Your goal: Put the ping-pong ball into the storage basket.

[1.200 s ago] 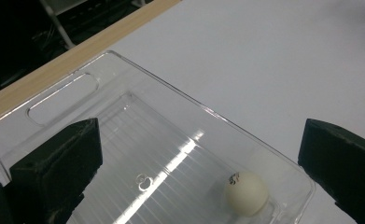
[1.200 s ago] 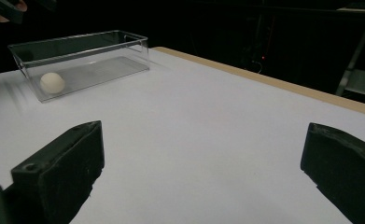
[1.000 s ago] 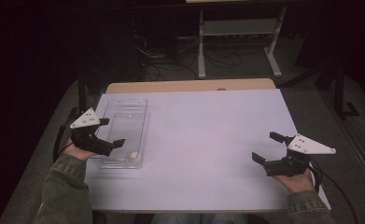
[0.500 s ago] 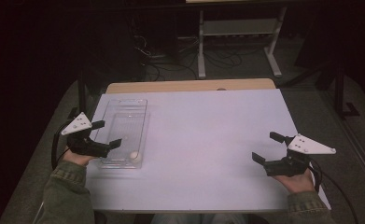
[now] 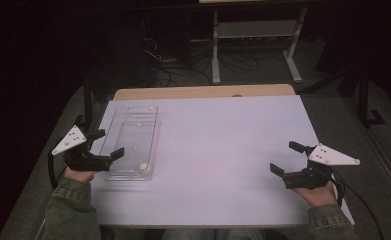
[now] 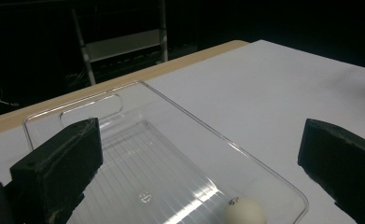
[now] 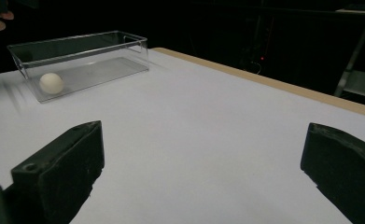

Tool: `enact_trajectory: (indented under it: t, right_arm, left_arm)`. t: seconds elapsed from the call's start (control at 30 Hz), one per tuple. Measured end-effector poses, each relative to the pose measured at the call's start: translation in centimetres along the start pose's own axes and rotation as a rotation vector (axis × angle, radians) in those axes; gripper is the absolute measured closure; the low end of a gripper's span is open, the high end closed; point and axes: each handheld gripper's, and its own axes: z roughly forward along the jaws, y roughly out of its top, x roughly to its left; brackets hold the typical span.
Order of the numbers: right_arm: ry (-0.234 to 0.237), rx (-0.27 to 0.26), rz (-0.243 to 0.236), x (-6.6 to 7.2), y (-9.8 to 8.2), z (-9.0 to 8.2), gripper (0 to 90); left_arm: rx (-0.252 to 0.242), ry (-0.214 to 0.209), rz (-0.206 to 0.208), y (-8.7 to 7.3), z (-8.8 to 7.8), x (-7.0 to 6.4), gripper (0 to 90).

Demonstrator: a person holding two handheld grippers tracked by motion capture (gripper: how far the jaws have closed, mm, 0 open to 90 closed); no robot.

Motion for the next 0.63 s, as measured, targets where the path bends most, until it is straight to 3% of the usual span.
enact_trajectory:
  t: [0.1,0.57,0.63]
  right_arm:
    - [0.0,0.001,0.0,0.0,0.0,0.0,0.0]
    - [-0.001,0.003,-0.002,0.0,-0.1,0.0,0.0]
    - [-0.003,0.003,0.004,0.0,-0.1,0.0,0.0]
  left_arm:
    - [-0.027,-0.001,-0.009,-0.6,-0.2,-0.1,0.0]
    - [-0.038,0.078,0.02,-2.9,-0.9,-0.6,0.0]
    - [-0.046,0.08,0.01,-3.1,-1.0,-0.6,0.0]
